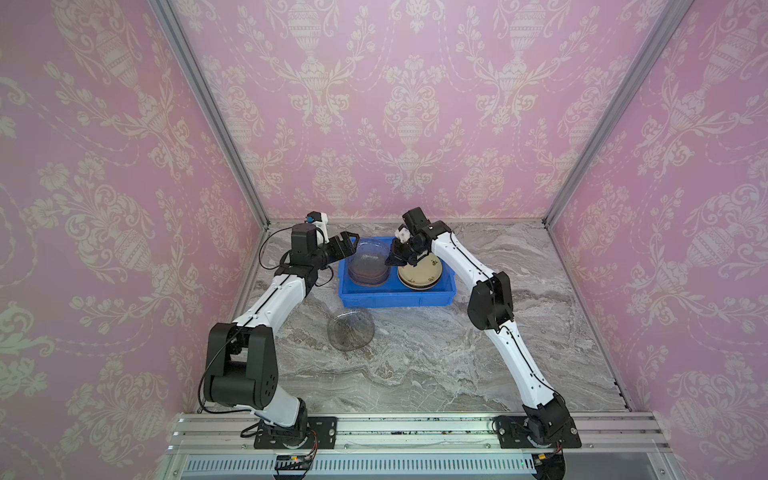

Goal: Place the plates into the plastic bin on the countertop
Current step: Place the plate in the plastic bin.

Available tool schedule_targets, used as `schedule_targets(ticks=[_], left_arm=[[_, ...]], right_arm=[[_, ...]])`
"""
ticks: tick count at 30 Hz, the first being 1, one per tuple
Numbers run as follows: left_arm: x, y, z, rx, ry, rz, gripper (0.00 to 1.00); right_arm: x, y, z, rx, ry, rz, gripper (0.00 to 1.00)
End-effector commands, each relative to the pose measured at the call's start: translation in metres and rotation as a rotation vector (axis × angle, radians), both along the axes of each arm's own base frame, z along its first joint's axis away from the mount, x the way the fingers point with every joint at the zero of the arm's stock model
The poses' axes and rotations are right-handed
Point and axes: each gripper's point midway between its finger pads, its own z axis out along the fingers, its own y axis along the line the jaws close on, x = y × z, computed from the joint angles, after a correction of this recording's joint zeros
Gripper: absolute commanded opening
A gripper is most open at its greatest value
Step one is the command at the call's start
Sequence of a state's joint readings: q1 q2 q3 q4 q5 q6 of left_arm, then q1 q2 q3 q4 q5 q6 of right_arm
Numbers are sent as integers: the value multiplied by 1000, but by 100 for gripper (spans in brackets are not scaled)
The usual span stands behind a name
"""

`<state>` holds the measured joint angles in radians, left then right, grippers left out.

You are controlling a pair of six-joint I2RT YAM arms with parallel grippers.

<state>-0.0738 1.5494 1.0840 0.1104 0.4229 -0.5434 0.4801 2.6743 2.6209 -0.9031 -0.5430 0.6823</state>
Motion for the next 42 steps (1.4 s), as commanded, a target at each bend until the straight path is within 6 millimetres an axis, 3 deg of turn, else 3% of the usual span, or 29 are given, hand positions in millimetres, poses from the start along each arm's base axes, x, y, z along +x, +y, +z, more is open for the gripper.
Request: schedule_targets(ticks=[1, 15, 22, 28, 36, 42], left_arm=[[3, -2, 1, -13, -7, -19, 91], [3, -4, -1, -35, -5, -25, 92], [4, -5, -4, -43, -5, -27, 92], [1, -4, -4, -31, -2, -29, 92], [3, -4, -2, -34, -4, -27, 93], [5, -5, 4, -53, -13, -29, 93]], right_arm=[[-15, -9, -22, -60, 78, 13, 0], [-35, -10, -7, -80, 82, 71, 0], [-35, -11, -2, -84, 71, 66, 0], [-33, -5, -8, -59, 90, 67, 0], [-37, 0, 12, -51, 56, 75, 24], [-37, -6, 42, -55, 3, 66, 30]])
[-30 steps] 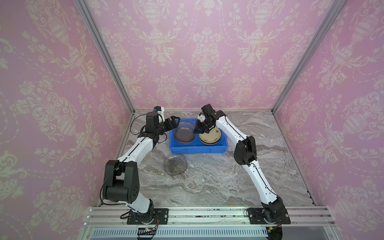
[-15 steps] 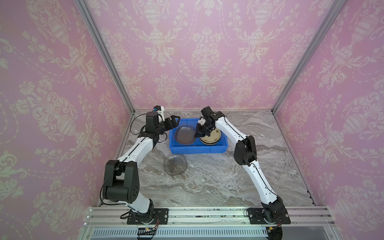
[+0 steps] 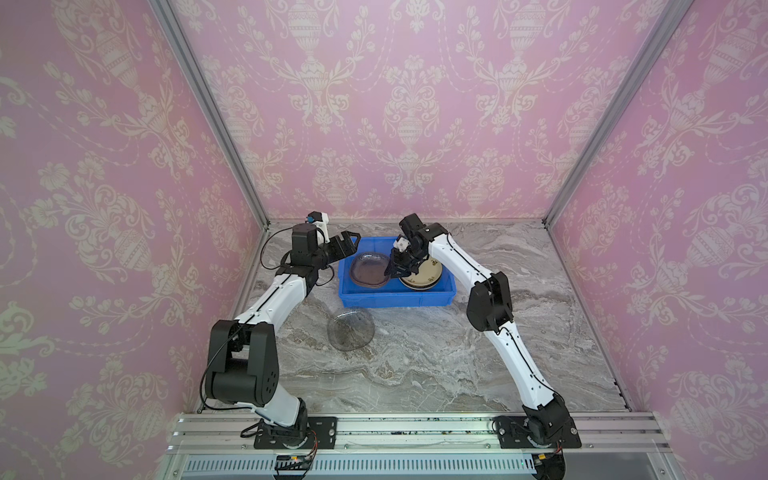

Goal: Place the plates into the plastic bin on the countertop
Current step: Place the plate in the plastic bin.

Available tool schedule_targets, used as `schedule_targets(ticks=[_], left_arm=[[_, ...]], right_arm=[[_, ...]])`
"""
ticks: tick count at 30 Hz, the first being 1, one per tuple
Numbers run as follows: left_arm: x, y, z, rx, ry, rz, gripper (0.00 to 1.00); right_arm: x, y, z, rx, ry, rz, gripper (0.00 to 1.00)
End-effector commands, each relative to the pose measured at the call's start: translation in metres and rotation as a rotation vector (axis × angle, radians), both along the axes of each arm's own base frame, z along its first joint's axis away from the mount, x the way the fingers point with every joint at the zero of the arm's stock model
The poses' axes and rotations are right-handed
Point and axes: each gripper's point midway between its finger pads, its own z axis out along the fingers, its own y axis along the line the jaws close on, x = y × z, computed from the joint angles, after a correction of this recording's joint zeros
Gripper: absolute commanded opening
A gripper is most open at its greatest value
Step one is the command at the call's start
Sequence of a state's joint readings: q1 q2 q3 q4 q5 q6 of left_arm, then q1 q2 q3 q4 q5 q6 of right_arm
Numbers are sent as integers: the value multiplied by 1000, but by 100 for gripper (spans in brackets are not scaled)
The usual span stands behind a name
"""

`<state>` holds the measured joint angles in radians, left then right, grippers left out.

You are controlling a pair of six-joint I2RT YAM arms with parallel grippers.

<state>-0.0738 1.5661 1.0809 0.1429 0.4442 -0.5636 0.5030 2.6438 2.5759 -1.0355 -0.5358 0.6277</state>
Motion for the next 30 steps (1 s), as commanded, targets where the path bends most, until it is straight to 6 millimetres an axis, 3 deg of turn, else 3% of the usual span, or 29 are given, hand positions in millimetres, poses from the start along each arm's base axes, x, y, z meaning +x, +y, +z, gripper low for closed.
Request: schedule_targets(ticks=[1, 5, 11, 13, 17, 21, 24, 30], left_arm=[[2, -2, 6, -28, -12, -18, 93], [1, -2, 10, -27, -21, -17, 93], [0, -2, 8, -32, -16, -18, 93], [-1, -3, 9, -34, -16, -20, 93], [-10, -4, 8, -54, -6, -26, 94], [-35, -6, -8, -86, 44, -23, 99], [-60, 0, -20, -63, 93, 7, 99], [-120, 14, -21, -3, 166, 54, 99]], right_arm=[[-1, -2, 58, 27, -95, 8, 30], [-4, -11, 67, -9, -120, 17, 29], [-5, -7, 63, -2, -114, 20, 26], [-5, 0, 64, 31, -109, 29, 20], [-10, 17, 92, 110, -193, 65, 20], [-20, 22, 132, 150, -323, 86, 20], [-36, 25, 147, 159, -366, 103, 20], [-84, 33, 147, 186, -378, 143, 22]])
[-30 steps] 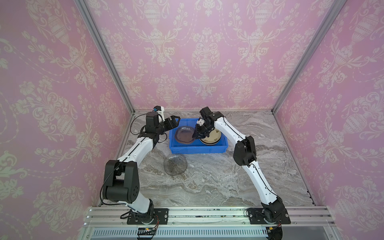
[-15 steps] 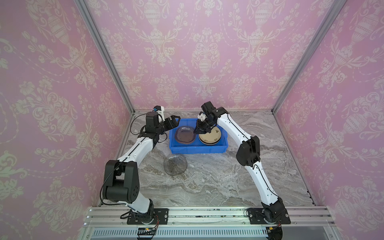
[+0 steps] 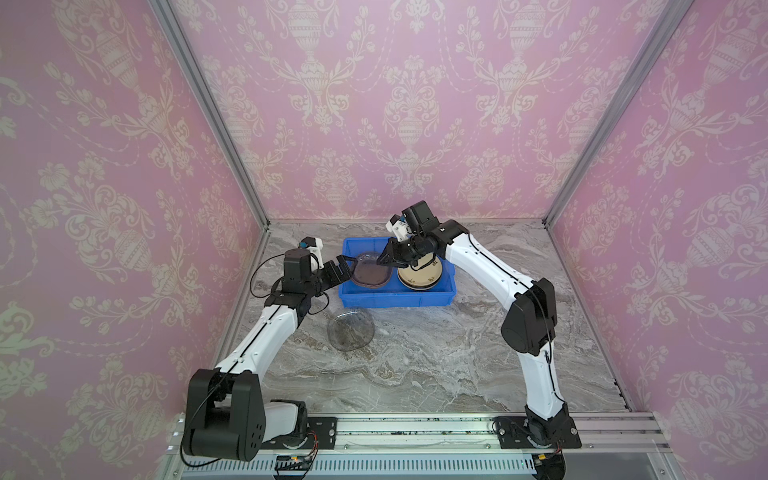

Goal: Place the plates into the plastic bin on the countertop
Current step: Place the plate in the plastic bin, then pick up the plate from the middle-left of the table.

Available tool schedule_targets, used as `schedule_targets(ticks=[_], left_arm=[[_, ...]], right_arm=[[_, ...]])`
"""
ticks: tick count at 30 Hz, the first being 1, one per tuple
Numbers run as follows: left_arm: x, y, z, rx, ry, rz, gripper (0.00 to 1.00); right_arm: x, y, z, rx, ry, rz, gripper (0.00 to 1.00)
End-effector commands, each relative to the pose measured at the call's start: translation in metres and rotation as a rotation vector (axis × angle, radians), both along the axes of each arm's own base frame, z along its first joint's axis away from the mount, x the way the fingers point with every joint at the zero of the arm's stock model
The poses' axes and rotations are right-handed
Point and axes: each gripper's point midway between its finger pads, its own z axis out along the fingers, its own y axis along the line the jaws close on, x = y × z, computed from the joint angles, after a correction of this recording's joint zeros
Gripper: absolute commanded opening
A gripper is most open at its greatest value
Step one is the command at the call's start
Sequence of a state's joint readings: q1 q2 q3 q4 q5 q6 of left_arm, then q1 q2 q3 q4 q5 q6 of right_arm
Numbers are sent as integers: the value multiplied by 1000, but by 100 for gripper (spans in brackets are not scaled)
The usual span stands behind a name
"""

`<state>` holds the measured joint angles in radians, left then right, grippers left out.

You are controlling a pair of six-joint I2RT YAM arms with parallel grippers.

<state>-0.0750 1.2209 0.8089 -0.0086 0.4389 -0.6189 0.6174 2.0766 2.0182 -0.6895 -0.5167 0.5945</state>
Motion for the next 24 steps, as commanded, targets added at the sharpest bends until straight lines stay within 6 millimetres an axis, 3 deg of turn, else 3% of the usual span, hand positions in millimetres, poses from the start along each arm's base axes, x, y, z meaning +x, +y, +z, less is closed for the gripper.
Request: schedule_targets(ticks=[1, 3, 12, 17, 24], left_arm=[[-38, 9, -7, 36, 79, 35, 98], [-60, 15, -12, 36, 119, 65, 93], [-142, 39, -80, 89, 410, 186, 68], [-154, 45, -111, 103, 474, 235, 60], [-145, 48, -146, 87, 515, 285, 55]], right_arm=[[-20, 7, -3, 16, -44, 27, 23], [-40, 9, -10, 10, -31, 55, 23], [-91, 6, -54, 43, 35, 50, 22], [-104, 1, -66, 43, 49, 53, 22], [-107, -7, -65, 26, 27, 53, 22]])
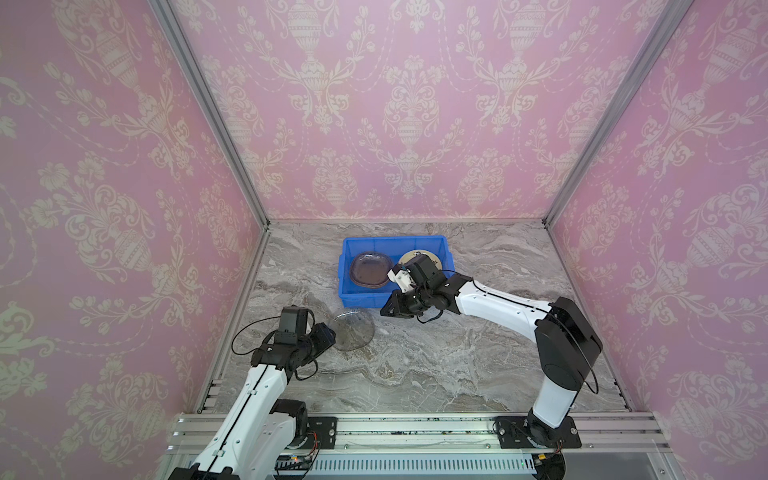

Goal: Place the plates into the plastic bin on the countertop
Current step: Pick up the plate from the middle-left of the table.

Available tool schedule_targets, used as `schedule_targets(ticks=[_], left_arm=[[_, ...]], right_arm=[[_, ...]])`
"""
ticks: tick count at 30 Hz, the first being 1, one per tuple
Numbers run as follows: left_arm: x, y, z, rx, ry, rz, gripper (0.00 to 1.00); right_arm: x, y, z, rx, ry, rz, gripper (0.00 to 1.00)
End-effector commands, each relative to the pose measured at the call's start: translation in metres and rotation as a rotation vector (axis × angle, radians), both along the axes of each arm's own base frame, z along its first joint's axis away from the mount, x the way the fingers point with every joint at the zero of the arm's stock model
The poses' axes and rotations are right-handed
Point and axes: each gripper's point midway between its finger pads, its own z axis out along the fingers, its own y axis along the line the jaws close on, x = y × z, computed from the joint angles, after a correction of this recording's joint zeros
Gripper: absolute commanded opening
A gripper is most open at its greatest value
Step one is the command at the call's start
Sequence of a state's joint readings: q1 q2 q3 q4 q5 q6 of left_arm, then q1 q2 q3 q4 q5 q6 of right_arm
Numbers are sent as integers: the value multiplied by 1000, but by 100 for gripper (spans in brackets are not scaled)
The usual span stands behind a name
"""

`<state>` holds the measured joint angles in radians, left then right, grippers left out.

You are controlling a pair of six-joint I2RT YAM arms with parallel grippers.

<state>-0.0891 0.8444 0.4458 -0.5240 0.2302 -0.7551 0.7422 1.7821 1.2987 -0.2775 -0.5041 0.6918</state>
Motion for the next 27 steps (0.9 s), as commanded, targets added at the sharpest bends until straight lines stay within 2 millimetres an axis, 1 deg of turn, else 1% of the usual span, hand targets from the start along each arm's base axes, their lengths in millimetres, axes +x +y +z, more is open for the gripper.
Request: schedule_targets(ticks=[1, 8, 13, 17, 19, 20, 27], left_arm=[[12, 5, -7, 13, -24, 53, 55], [32, 1, -22, -6, -36, 51, 50], [41, -2, -32, -16, -21, 47, 41], [41, -3, -37, -14, -11, 43, 32], [40, -2, -37, -10, -11, 40, 24], [39, -1, -37, -3, -11, 39, 23], [35, 3, -42, 36, 5, 16, 21]], right_arm=[[0, 0, 18, 26, -52, -1, 22], [3, -2, 18, 27, -53, -6, 22], [6, -7, 15, 21, -47, -23, 21], [7, -9, 14, 18, -44, -31, 21], [7, -10, 13, 17, -41, -33, 21], [8, -11, 11, 14, -40, -34, 21], [9, -12, 6, 1, -28, -30, 21]])
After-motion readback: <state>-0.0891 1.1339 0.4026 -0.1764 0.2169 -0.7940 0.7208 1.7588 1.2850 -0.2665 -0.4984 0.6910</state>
